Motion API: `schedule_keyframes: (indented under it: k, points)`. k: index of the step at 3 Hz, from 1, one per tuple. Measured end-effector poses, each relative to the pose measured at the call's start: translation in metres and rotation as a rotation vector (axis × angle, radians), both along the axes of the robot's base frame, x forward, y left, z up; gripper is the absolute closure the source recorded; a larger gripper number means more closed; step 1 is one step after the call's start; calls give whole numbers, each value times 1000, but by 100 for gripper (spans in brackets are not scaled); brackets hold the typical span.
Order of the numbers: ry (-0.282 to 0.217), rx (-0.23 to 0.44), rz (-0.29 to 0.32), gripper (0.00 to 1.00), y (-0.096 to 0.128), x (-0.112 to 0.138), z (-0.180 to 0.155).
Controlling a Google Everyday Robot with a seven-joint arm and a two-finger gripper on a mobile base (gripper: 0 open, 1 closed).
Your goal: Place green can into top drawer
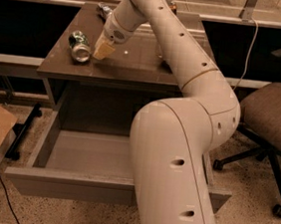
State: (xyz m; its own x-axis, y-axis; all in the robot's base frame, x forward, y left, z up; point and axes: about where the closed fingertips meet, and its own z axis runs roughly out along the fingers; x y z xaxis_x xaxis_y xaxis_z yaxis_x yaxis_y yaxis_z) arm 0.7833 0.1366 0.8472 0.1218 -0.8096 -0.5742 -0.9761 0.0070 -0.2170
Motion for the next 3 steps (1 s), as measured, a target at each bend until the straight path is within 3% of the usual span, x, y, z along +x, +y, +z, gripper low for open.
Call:
schedule_keyframes:
  k: [1,2,3]
  points:
    - [-41,20,-12,11,-4,4,14]
    - [-101,41,-55,0,-19,13,37]
    - [-117,83,-81,0,-24,14,47]
